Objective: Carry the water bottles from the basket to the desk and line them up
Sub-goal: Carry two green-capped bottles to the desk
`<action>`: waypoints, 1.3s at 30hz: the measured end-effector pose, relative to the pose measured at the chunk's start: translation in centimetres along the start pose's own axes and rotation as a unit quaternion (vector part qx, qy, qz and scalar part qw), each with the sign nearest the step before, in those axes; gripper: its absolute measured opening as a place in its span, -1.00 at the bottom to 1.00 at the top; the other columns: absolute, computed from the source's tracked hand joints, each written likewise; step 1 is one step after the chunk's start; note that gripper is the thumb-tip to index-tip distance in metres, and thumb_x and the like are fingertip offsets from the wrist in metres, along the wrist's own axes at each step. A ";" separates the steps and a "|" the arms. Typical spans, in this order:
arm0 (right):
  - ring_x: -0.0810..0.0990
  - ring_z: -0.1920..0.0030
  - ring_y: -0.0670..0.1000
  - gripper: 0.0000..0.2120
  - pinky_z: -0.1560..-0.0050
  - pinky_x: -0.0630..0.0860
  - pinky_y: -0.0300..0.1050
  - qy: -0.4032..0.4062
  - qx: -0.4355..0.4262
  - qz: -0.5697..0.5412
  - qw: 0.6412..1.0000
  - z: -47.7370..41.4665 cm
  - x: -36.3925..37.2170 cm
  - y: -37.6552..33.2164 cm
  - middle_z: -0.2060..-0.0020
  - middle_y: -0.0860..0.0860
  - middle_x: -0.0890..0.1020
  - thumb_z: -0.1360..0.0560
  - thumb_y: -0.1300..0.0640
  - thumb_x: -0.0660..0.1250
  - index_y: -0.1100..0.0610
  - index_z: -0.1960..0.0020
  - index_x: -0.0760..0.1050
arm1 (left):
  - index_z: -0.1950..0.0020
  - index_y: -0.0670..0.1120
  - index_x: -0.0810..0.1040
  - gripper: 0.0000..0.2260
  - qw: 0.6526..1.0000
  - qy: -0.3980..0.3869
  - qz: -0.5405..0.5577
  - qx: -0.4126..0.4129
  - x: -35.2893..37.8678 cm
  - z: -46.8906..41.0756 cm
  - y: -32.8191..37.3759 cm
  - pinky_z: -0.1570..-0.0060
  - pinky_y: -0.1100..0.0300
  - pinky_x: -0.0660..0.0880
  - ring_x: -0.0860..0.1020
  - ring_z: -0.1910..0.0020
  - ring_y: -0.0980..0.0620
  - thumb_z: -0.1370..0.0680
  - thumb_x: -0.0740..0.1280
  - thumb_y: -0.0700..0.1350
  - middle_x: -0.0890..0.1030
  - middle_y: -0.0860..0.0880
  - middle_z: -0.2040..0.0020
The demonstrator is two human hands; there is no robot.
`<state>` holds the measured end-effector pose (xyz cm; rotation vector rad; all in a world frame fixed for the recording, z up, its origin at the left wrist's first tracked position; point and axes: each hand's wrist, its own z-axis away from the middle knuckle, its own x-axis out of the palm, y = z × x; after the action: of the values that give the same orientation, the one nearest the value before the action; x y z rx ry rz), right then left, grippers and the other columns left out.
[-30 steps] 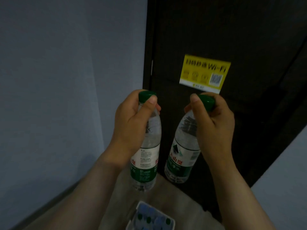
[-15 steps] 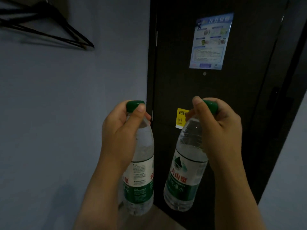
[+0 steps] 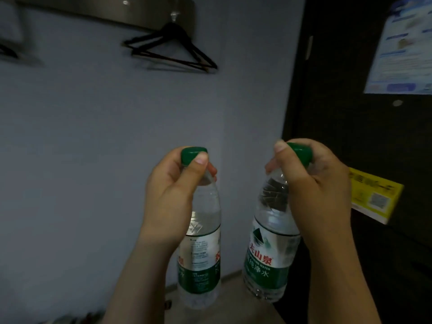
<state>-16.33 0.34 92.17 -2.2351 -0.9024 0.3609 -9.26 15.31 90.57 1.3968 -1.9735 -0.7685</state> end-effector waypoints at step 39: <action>0.64 0.25 -0.05 -0.80 0.15 0.56 -0.21 -0.516 0.005 -0.560 0.648 30.6 18.4 -29.5 0.29 0.01 0.67 -0.50 -0.03 0.36 0.11 0.10 0.55 | 0.07 -0.15 0.58 -0.79 0.656 0.551 -0.511 0.067 -21.7 33.9 32.4 0.13 0.21 0.55 0.61 0.20 -0.01 -0.51 0.26 -0.02 0.64 -0.10 0.22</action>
<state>-32.55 43.69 90.42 -0.8413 -2.5759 0.9986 -48.39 49.00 89.37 2.2639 -0.1844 -0.0062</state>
